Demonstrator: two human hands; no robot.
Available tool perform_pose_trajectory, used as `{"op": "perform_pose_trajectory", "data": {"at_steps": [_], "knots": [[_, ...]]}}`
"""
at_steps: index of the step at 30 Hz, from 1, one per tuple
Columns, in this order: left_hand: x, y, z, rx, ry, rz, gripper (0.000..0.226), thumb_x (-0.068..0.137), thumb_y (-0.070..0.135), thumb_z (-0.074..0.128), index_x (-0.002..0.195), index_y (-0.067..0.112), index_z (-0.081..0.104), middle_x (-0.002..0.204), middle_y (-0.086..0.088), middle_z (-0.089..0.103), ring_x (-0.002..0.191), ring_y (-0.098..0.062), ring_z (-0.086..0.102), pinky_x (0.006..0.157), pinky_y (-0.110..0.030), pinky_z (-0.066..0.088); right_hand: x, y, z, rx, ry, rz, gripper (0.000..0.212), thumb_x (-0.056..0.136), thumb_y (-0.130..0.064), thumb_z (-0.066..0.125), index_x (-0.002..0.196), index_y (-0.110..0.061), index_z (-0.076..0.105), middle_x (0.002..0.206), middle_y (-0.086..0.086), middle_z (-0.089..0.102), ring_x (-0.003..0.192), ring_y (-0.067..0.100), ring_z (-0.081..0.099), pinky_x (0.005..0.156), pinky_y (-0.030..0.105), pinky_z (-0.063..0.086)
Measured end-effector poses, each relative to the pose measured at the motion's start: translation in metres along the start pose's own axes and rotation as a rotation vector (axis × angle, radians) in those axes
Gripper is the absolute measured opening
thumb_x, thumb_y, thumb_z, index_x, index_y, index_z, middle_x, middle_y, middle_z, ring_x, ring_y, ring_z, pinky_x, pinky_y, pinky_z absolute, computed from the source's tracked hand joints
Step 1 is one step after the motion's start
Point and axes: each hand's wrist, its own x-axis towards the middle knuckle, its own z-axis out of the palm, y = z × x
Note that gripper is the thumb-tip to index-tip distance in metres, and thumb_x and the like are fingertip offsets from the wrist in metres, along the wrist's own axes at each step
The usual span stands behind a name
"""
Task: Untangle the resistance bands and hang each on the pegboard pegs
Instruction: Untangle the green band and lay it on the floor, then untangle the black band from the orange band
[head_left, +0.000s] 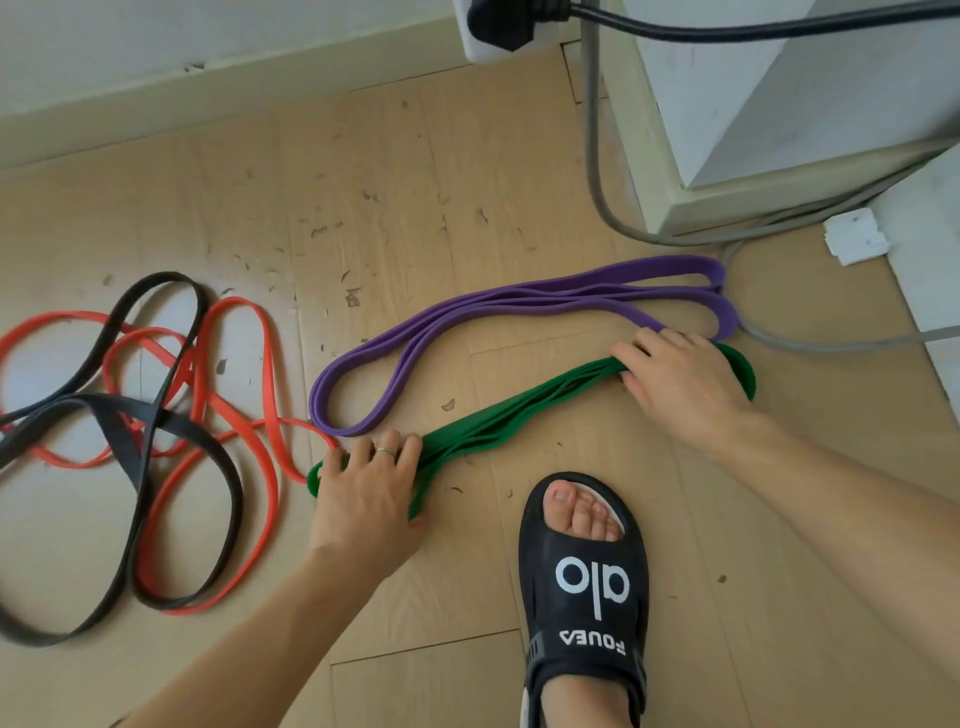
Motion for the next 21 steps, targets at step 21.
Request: {"op": "perform_pose_trajectory", "data": {"at_steps": [21], "knots": [[-0.001,-0.005,0.021,-0.164,0.216,-0.048,0.087,0.080,0.068,0.066,0.141,0.008,0.048,0.124,-0.009,0.059,0.116,-0.030,0.059,0.102,-0.043,0.049,-0.004,-0.011,-0.001,-0.150,-0.083,0.137,0.045,0.086,-0.014,0.071,0.127,-0.014,0.054,0.119,0.008,0.064,0.113,0.028,0.059,0.101,0.038,0.047]]}}
